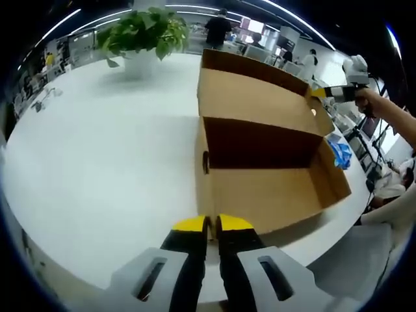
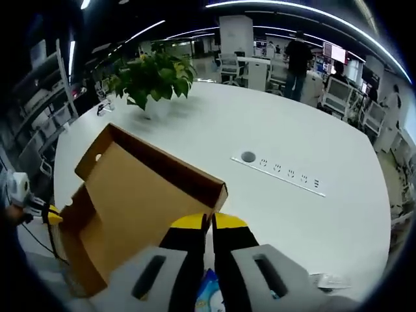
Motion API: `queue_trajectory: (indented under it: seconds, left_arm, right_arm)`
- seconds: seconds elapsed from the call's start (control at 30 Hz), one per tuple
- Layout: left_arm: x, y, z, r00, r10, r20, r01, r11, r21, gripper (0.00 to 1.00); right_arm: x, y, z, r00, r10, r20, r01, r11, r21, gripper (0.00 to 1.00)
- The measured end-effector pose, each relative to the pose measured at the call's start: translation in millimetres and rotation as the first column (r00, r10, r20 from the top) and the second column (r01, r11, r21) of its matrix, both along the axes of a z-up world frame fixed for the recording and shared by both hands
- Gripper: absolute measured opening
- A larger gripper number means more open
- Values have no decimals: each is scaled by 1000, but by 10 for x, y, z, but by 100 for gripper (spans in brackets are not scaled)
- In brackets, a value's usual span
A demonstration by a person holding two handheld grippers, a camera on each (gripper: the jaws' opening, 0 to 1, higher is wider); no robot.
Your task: Operate the shoe box by opening the lid, removing the specified soft item, and placing it in the target area until the item is outside and the box remains undamaged.
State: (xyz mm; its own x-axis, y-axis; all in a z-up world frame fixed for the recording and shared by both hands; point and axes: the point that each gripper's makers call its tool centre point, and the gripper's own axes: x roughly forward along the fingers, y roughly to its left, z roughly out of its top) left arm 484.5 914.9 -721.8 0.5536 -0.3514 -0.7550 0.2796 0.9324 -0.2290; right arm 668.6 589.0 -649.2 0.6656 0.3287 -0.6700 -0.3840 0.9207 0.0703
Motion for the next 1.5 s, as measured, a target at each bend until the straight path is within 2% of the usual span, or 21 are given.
queue_trajectory:
  seconds: [0.27, 0.6, 0.93, 1.17, 1.5]
  left_arm:
    - [-1, 2, 5, 1000, -1, 6, 1, 1000, 6, 2]
    - [-4, 11, 7, 1000, -2, 13, 2, 1000, -2, 2]
    - [-5, 14, 10, 1000, -4, 22, 4, 1000, -11, 2]
    - [-7, 14, 14, 1000, -11, 22, 11, 1000, -10, 3]
    - [-11, 15, 20, 999, -17, 31, 18, 1000, -15, 3]
  right_arm:
    - [-130, 26, 168, 999, 11, 47, -11, 1000, -7, 1]
    - [-305, 58, 343, 995, 12, 95, -14, 1000, 17, 0]
    - [-483, 96, 466, 992, 20, 127, -22, 1000, 17, 0]
    - [-682, 132, 550, 989, 29, 142, -34, 999, 33, 0]
    - [-914, 189, 602, 984, 31, 173, -35, 999, 21, 0]
